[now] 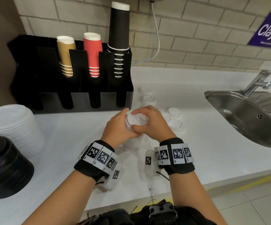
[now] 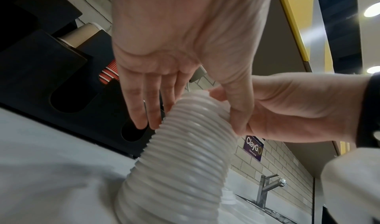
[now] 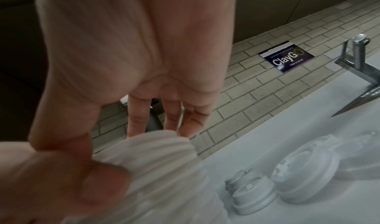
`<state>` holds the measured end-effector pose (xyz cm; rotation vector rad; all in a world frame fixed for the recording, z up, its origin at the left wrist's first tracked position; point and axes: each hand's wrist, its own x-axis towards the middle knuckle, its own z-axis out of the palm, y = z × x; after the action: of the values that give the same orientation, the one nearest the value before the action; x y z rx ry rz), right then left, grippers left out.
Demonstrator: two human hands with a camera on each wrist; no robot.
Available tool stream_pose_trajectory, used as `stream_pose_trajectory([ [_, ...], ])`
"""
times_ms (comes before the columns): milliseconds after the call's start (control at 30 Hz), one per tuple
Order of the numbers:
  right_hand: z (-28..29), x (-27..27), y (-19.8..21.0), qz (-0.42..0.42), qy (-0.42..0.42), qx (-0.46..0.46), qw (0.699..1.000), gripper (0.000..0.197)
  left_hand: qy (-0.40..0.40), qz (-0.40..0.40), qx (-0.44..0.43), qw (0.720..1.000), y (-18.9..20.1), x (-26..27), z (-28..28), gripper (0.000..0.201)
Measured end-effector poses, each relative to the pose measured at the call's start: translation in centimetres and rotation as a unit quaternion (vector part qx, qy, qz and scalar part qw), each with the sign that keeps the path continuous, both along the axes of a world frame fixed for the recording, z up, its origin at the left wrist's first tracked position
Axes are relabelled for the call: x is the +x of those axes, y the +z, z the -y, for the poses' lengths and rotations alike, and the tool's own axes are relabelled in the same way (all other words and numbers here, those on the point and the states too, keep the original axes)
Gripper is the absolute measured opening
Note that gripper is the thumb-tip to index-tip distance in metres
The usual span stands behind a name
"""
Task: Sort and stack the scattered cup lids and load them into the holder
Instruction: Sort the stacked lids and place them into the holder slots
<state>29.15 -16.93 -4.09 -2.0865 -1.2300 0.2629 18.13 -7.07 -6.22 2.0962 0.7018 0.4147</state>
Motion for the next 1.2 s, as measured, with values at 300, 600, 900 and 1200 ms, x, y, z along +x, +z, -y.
stream_pose_trajectory([
  [300,0.5,1.4,-0.4,-0.054,0.007,0.005,0.998,0.039,-0.004,0.033,0.005,0.999,0.0,0.2,0.3,0.065],
  [600,0.3,9.7,-0.4,0.064,-0.115,-0.373,0.918,0.072,-0.004,0.001,0.001,1.000,0.2,0.4,-0.1,0.067],
  [900,-0.4,11.5,-1.5,0.096,-0.107,-0.395,0.907,0.071,-0.004,0.000,0.001,1.000,0.1,0.4,-0.2,0.068],
  [1200,1.6,10.2,0.6,-0.047,-0.107,-0.196,0.974,0.072,-0.004,-0.003,0.001,1.000,0.2,0.4,-0.3,0.069],
])
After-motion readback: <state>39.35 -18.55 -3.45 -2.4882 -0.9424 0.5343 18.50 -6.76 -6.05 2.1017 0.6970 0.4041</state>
